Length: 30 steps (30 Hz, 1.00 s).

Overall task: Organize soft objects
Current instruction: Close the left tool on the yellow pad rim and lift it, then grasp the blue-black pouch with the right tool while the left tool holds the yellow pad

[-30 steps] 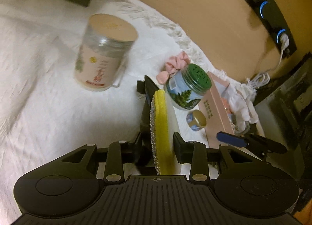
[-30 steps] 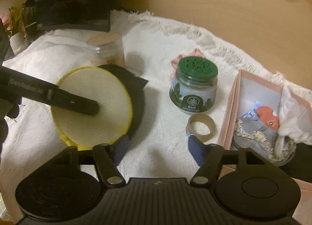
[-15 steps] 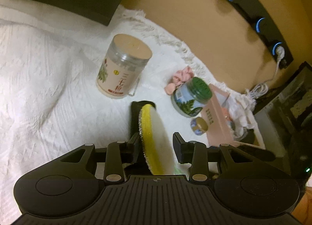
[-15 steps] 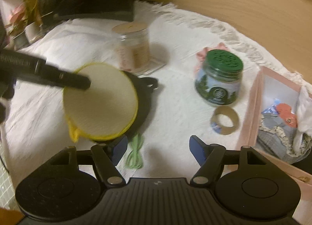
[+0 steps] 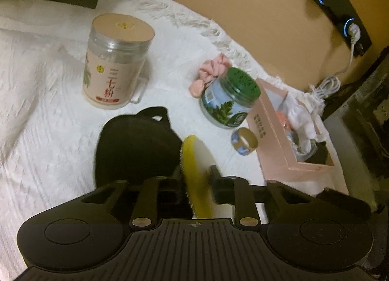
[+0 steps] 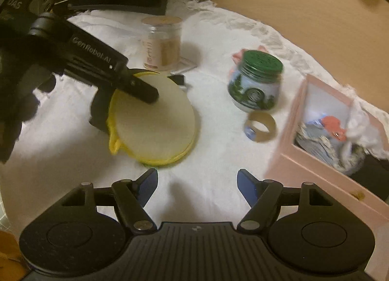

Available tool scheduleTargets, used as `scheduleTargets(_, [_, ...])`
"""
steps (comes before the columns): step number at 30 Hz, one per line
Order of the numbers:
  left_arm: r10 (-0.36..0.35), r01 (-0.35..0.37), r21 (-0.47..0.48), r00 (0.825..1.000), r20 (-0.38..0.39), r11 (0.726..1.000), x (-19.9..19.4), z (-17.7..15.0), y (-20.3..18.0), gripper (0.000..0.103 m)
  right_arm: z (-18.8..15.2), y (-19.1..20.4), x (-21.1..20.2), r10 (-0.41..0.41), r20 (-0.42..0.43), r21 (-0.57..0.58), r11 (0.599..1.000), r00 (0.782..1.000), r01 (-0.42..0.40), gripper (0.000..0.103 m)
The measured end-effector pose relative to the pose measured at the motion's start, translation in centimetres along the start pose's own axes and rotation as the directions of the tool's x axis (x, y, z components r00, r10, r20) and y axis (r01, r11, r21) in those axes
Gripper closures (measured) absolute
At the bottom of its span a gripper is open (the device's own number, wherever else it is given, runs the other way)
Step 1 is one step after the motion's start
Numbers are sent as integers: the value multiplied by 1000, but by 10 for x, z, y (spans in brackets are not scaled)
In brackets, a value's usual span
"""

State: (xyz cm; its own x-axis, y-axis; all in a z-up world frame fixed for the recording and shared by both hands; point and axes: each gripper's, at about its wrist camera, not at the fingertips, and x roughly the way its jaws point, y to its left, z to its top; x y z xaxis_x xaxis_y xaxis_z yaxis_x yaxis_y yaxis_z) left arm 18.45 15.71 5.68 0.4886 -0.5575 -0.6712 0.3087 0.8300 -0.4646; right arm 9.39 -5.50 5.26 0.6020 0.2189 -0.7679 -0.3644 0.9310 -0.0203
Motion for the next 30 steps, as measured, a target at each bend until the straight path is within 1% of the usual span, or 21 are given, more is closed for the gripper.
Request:
scheduleTargets(3, [-13, 13, -47, 1000, 3, 999, -7, 1, 4, 84, -1, -7, 2, 27, -16, 42, 999, 999, -27, 30])
scheduleTargets(5, [-22, 23, -72, 1000, 20, 997, -16, 2, 9, 85, 4, -8, 6, 48, -16, 67, 997, 999, -47, 30])
scheduleTargets(8, [-20, 27, -102, 997, 71, 994, -39, 1, 17, 85, 16, -3, 11, 83, 8, 80, 993, 997, -83, 30])
scheduleTargets(11, [-8, 30, -153, 990, 143, 988, -72, 0, 34, 85, 34, 6, 18, 114, 41, 79, 990, 993, -117, 30])
scheduleTargets(13, [22, 11, -174, 982, 189, 985, -96, 0, 47, 85, 48, 12, 24, 138, 58, 100, 985, 989, -143, 30])
scheduleTargets(15, [72, -28, -185, 969, 236, 982, -119, -2, 61, 85, 64, 21, 32, 162, 65, 121, 978, 985, -169, 29])
scheduleTargets(18, [150, -93, -211, 950, 273, 973, -144, -5, 82, 85, 85, 33, 43, 174, 74, 165, 969, 982, -184, 29])
scheduleTargets(19, [170, -109, -225, 946, 277, 968, -149, -8, 91, 86, 92, 35, 44, 178, 86, 185, 964, 980, -191, 29])
scheduleTargets(21, [190, -123, -253, 946, 263, 960, -154, -13, 108, 86, 102, 38, 43, 184, 110, 204, 958, 977, -204, 29])
scheduleTargets(24, [221, -152, -286, 949, 226, 946, -150, -21, 125, 86, 113, 47, 49, 170, 105, 176, 966, 980, -187, 26])
scheduleTargets(25, [210, -139, -298, 952, 222, 944, -147, -24, 131, 85, 116, 51, 52, 172, 93, 167, 968, 981, -186, 26])
scheduleTargets(26, [183, -107, -313, 958, 223, 944, -145, -25, 137, 85, 119, 56, 57, 187, 77, 160, 967, 979, -198, 26])
scheduleTargets(28, [111, -27, -342, 967, 229, 939, -136, -26, 145, 85, 123, 70, 69, 217, 17, 135, 967, 976, -217, 26])
scheduleTargets(30, [65, 14, -345, 974, 217, 939, -123, -25, 146, 85, 119, 85, 80, 222, -25, 100, 971, 975, -219, 27])
